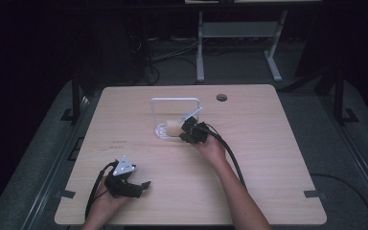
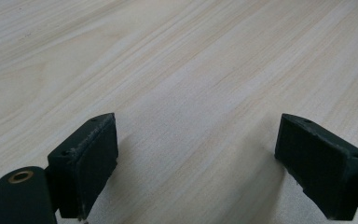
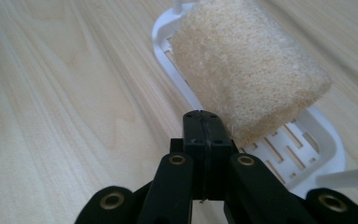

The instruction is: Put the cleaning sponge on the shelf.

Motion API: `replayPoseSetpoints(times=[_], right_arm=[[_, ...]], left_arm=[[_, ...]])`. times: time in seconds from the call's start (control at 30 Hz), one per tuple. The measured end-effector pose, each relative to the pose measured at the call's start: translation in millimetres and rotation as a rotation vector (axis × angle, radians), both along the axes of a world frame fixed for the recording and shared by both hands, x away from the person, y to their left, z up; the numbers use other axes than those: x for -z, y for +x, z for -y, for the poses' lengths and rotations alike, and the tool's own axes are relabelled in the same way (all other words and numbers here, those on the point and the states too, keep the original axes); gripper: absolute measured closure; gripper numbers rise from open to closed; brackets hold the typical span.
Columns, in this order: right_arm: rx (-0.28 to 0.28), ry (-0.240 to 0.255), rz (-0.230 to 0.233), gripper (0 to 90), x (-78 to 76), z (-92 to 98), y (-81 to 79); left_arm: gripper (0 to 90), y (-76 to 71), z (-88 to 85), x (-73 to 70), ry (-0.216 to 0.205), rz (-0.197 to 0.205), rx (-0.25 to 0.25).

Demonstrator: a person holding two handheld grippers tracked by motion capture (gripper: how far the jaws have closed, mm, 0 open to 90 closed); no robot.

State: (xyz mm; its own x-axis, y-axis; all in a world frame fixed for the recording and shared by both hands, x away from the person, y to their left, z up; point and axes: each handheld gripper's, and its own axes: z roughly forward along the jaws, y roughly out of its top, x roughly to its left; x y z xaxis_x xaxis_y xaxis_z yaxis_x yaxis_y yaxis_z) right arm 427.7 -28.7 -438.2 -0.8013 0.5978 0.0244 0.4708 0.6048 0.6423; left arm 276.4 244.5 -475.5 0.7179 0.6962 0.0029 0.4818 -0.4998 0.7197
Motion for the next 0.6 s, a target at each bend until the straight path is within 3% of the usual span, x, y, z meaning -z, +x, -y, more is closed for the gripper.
replayPoseSetpoints(times=[0.2,0.6], right_arm=[[0.014,-0.024,-0.005,89.9,3.7,3.5,2.8],[-0.01,0.019,-0.012,87.3,-0.8,11.0,-6.1]], left_arm=[[12.4,0.0,0.0,0.0,-0.001,0.0,0.0],[12.4,0.2,-0.3,-0.3,0.004,-0.001,0.003]])
